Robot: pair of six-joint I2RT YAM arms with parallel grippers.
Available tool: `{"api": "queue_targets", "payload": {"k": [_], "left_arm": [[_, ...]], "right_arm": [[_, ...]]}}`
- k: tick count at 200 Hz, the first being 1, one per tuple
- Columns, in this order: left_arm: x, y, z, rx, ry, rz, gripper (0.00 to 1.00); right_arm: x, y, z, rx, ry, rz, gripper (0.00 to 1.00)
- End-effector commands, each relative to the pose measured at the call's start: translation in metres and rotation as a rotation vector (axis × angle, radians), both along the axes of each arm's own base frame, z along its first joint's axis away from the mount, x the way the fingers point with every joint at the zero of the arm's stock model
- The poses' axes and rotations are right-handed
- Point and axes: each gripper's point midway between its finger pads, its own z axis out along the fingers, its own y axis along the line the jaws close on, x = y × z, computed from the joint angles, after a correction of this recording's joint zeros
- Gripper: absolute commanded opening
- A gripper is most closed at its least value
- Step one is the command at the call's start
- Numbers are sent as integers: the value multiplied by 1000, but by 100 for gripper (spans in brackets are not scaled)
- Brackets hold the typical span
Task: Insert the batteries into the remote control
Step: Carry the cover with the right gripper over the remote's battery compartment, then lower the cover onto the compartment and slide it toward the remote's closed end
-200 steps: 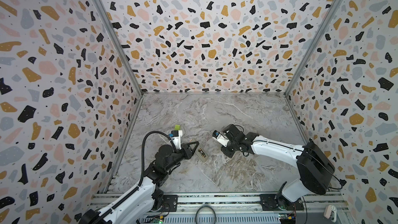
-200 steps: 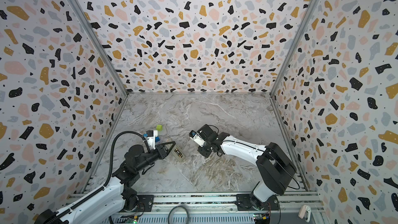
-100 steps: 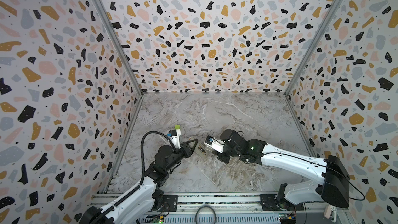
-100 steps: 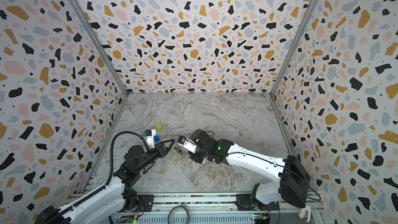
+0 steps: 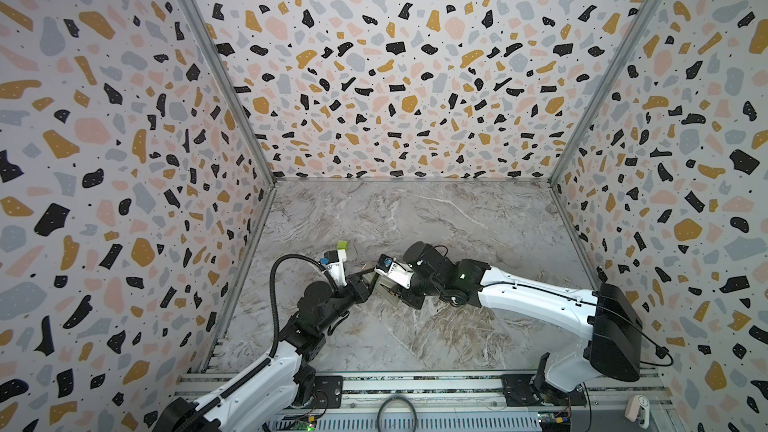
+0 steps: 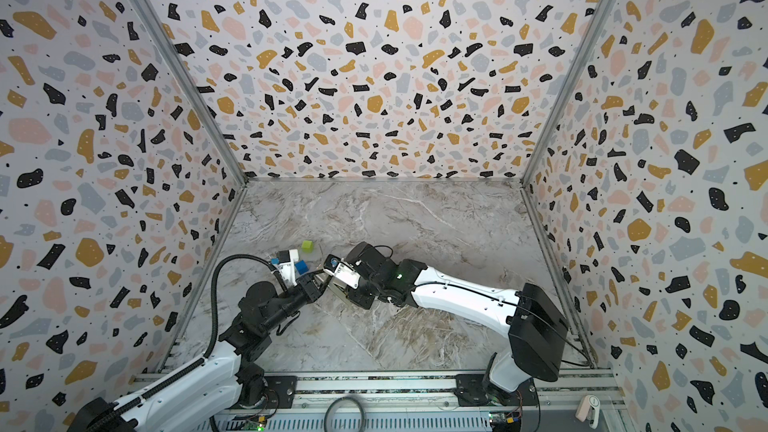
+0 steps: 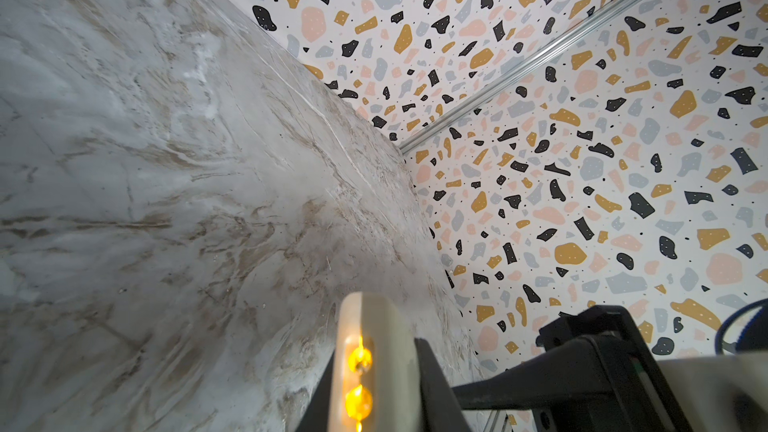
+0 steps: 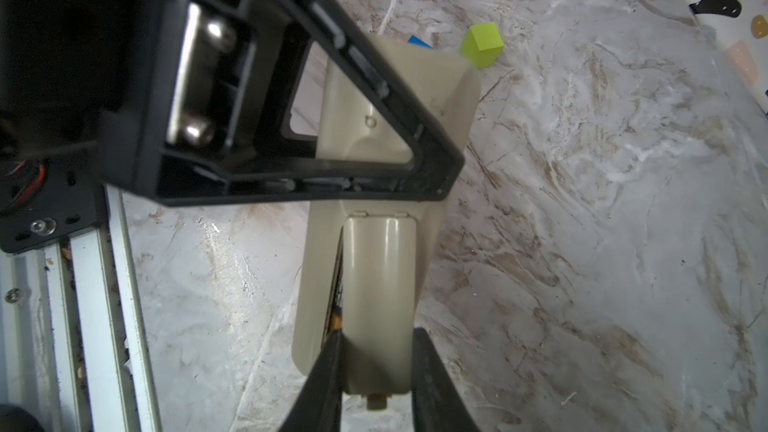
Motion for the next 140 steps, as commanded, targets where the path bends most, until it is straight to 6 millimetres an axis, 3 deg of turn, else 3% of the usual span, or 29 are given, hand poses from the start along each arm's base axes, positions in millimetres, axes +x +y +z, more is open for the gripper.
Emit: {"api": "queue_targets", "payload": {"k": [1, 140], "left_arm": [[0, -1, 22, -50, -75, 0, 0], [2, 3, 22, -54, -73, 22, 0]], "right_arm": [[-2, 0, 12, 9, 18, -9, 11], [-6, -3, 6, -4, 52, -22, 10]]}}
